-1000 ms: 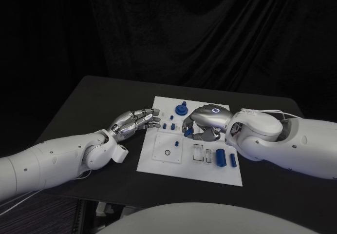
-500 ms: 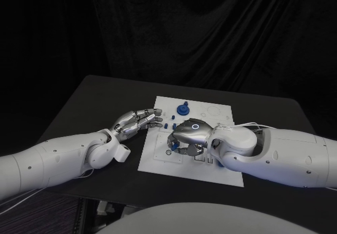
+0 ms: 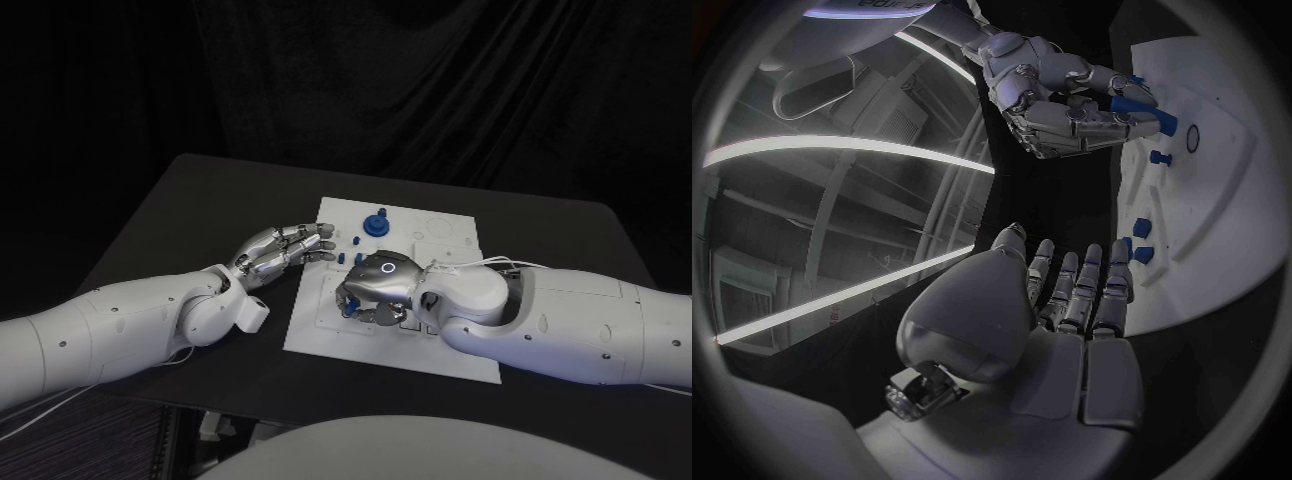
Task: Assemble the parts on the task board
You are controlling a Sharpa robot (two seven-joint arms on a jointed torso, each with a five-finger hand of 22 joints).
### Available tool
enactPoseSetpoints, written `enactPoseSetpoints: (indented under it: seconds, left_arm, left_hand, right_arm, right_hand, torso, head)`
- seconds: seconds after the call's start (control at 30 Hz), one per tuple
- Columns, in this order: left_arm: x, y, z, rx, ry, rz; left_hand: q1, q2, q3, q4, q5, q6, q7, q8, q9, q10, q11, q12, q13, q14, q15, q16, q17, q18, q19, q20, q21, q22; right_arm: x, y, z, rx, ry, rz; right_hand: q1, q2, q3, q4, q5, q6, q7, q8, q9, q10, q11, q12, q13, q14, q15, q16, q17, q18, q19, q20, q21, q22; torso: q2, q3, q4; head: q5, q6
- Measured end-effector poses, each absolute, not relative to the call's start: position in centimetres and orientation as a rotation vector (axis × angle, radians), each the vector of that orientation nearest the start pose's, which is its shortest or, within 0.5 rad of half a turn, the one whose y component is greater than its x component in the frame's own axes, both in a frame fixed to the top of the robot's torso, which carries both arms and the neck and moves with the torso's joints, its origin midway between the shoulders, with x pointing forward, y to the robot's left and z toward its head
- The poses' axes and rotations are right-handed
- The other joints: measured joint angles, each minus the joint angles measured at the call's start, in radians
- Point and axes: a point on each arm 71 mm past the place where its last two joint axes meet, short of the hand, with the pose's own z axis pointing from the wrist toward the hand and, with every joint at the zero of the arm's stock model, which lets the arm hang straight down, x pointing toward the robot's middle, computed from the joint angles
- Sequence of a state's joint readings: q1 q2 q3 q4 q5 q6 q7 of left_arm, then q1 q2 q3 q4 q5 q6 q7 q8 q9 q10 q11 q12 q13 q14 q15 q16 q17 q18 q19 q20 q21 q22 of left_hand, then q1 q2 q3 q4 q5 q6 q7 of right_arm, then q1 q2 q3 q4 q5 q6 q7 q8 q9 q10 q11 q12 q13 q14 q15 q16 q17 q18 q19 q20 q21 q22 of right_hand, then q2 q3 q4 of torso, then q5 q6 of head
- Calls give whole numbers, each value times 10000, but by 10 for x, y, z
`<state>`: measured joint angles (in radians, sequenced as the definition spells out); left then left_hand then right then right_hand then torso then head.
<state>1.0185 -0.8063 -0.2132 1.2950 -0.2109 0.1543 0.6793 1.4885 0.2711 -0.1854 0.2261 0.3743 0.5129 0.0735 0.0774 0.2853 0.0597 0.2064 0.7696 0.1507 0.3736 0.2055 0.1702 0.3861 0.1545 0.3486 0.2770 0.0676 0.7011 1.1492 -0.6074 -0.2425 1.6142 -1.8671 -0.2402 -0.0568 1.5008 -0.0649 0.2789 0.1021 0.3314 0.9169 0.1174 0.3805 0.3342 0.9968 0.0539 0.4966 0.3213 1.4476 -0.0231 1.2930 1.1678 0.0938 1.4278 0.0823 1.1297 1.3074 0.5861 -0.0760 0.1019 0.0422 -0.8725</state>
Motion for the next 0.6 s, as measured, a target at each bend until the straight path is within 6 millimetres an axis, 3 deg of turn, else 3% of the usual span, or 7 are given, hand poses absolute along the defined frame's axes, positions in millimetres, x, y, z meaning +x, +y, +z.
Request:
enactPoseSetpoints:
  seconds: [0.6]
  left_arm:
    - [438, 235, -315, -9103, 16849, -18108]
  left_hand:
    - [0, 0, -1, 0, -19, 0, 0, 0, -11, -2, -1, 0, 0, 0, 0, 39, 0, 0, 1, 0, 0, -2]
  right_arm:
    - [392, -51, -273, -8759, 16611, 8010]
  right_hand:
    - [28, -53, 85, -28, -1, -55, 18, -118, 95, 1, 2, -134, -45, 0, 0, -63, -147, 0, 0, 0, -88, 0]
  torso:
    - [-1, 3, -22]
  head:
    - [-5, 0]
